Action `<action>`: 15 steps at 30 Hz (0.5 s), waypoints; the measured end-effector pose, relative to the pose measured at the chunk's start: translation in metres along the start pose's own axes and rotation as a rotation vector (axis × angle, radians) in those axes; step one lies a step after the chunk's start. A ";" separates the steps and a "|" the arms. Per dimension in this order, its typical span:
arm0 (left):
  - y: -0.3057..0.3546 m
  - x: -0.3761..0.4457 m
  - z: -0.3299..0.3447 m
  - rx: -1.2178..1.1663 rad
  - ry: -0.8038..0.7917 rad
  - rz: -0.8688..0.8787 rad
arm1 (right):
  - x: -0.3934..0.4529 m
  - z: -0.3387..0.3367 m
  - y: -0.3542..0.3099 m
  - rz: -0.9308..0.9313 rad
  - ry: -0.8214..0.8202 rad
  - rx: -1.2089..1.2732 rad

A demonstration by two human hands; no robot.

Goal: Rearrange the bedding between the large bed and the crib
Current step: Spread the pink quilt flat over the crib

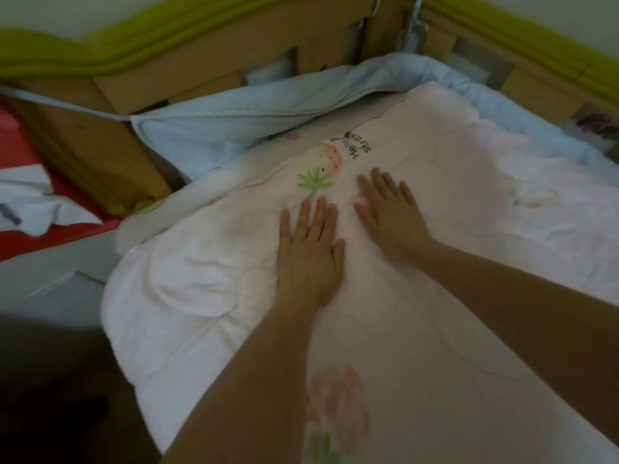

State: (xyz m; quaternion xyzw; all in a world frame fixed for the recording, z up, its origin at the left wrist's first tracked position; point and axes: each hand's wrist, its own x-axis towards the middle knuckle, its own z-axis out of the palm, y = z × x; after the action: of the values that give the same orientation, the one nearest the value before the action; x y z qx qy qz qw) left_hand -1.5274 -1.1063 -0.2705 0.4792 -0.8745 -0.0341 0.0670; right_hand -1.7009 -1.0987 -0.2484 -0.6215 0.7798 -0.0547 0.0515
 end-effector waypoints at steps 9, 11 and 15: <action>-0.141 -0.156 -0.056 -0.329 -0.176 -1.332 | -0.110 0.020 -0.106 -0.334 -0.123 0.025; -0.106 -0.172 -0.056 -0.180 0.029 -0.958 | -0.121 0.015 -0.110 -0.366 -0.101 0.060; 0.007 -0.171 -0.048 -0.174 0.093 -0.474 | -0.148 0.014 -0.084 -0.402 -0.084 0.086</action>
State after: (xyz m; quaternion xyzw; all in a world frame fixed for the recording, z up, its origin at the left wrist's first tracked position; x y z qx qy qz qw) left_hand -1.4353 -0.9583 -0.2367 0.6644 -0.7273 -0.1020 0.1381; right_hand -1.5851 -0.9734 -0.2481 -0.7635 0.6344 -0.0710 0.0984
